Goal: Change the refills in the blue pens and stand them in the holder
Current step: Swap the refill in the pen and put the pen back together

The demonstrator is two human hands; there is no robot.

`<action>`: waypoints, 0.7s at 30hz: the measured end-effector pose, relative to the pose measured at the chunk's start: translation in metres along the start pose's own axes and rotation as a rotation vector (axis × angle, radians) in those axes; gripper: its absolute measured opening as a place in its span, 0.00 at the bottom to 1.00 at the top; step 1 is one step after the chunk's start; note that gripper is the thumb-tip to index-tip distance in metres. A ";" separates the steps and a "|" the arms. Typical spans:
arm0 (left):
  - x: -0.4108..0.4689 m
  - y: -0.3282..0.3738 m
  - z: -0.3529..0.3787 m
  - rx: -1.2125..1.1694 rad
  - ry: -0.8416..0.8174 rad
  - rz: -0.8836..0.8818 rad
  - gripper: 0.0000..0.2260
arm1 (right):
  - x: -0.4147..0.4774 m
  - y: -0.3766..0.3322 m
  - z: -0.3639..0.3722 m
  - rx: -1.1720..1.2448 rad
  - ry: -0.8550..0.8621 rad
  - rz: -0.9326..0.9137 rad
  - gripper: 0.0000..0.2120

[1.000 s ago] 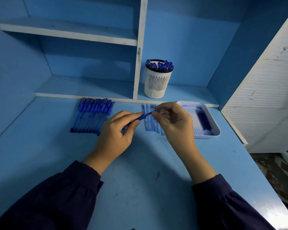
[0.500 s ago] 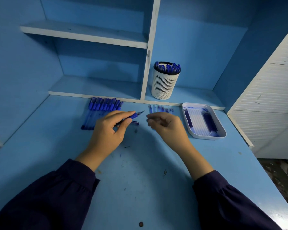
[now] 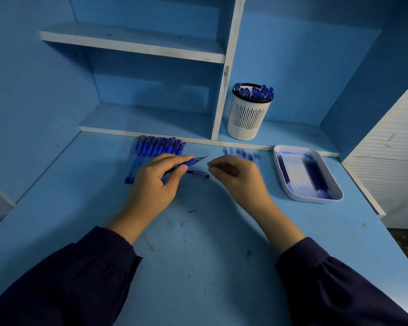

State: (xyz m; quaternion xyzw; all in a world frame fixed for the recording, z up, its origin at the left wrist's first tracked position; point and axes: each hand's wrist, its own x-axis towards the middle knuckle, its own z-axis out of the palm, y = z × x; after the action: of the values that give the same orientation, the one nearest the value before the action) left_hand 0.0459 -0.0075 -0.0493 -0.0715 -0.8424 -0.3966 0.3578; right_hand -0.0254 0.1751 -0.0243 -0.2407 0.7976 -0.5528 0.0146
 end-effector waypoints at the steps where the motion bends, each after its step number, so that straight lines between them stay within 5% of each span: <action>1: 0.000 0.000 0.000 0.004 -0.007 0.002 0.11 | 0.000 -0.001 -0.003 0.119 0.040 0.012 0.05; 9: 0.001 -0.003 0.003 0.033 -0.033 0.017 0.10 | -0.004 -0.006 -0.008 0.379 0.115 -0.030 0.05; 21: -0.002 -0.002 0.006 0.060 -0.100 0.099 0.10 | -0.006 0.001 -0.010 0.029 -0.036 -0.180 0.07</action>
State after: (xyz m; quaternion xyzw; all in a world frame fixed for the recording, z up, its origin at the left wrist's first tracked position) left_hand 0.0431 -0.0045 -0.0545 -0.1220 -0.8662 -0.3488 0.3364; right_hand -0.0232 0.1862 -0.0230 -0.3211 0.7642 -0.5591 -0.0173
